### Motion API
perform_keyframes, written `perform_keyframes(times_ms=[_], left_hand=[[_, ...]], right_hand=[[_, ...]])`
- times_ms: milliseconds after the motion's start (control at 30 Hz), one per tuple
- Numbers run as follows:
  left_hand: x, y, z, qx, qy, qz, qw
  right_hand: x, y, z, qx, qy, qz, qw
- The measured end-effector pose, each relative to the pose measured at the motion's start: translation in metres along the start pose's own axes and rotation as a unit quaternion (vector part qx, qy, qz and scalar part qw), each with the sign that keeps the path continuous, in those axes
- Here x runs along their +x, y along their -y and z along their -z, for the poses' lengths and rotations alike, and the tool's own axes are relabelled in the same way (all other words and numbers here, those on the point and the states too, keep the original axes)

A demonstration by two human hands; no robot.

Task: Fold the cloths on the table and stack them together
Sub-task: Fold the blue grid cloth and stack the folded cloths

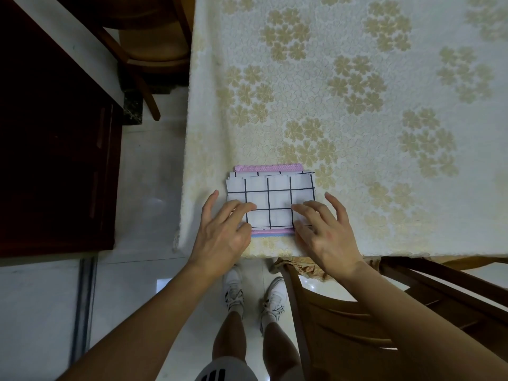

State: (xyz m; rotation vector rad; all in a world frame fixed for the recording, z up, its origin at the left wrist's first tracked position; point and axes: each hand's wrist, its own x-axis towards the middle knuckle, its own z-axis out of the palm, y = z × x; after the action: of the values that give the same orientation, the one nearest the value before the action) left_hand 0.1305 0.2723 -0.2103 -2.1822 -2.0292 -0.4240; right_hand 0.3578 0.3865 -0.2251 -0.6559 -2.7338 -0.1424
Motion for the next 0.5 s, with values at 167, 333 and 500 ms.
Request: perform_keyframes(times_ms=[167,333,500], left_hand=[[-0.005,-0.002,0.002,-0.008,-0.019,-0.007,1.000],[-0.010,-0.004,0.002,-0.010,-0.014,-0.005,1.000],[-0.011,-0.002,0.001,-0.017,-0.002,0.001,1.000]], right_hand=[[-0.003,0.004,0.007,0.015,-0.015,-0.005,1.000],[-0.005,0.006,0.007,0.013,-0.002,-0.012,1.000],[-0.004,0.007,0.009,0.024,-0.006,-0.021,0.999]])
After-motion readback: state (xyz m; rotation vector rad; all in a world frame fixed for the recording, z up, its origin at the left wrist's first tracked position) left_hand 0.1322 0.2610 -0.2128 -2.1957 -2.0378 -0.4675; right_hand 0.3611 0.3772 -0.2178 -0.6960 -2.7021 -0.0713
